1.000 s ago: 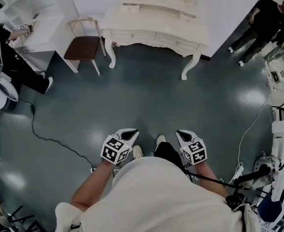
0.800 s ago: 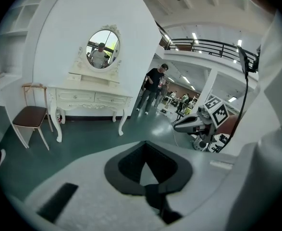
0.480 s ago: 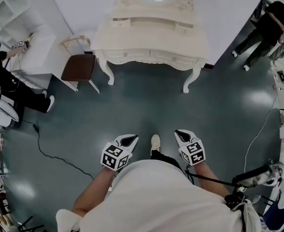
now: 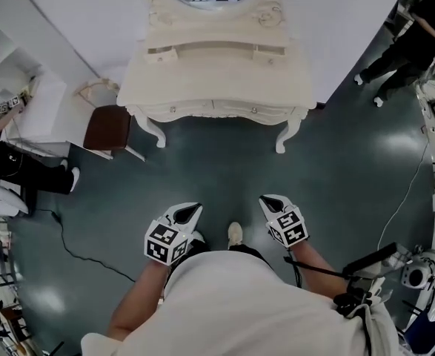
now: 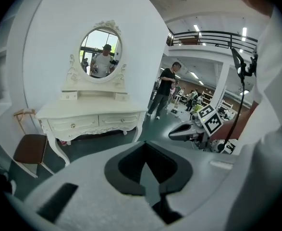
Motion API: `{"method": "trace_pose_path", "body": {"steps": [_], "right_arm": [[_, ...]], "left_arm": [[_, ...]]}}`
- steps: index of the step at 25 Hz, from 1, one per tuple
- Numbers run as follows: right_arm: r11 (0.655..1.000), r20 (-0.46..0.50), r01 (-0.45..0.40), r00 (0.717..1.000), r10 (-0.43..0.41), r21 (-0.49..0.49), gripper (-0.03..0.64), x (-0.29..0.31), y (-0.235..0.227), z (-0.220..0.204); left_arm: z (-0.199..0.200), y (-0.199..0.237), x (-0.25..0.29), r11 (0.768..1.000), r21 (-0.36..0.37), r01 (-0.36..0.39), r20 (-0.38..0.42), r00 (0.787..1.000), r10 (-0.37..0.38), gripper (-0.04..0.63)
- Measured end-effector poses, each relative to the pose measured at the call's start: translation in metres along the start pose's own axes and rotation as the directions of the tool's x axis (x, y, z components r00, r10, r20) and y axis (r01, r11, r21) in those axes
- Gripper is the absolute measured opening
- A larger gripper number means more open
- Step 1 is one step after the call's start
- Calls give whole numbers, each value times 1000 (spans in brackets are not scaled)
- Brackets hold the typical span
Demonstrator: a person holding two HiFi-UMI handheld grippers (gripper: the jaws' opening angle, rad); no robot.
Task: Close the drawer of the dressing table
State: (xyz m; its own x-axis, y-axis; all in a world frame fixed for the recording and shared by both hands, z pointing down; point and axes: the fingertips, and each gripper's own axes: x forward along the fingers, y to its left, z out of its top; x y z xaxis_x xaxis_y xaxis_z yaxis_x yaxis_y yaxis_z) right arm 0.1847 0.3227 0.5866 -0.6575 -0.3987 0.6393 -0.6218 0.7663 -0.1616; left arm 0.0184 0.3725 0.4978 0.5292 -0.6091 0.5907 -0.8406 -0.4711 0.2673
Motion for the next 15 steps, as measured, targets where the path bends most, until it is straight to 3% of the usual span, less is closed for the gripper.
{"method": "trace_pose_path", "body": {"steps": [8,15], "right_arm": [[998,3,52,999,-52,18,0,64,-53,51],[982,10,171,985,-173,85,28,131,-88,142]], "left_arm": [[44,78,41,1000,-8,24,12,1000,-24,2],[102,191,61,994,24,110,3,994,-110,2]]}}
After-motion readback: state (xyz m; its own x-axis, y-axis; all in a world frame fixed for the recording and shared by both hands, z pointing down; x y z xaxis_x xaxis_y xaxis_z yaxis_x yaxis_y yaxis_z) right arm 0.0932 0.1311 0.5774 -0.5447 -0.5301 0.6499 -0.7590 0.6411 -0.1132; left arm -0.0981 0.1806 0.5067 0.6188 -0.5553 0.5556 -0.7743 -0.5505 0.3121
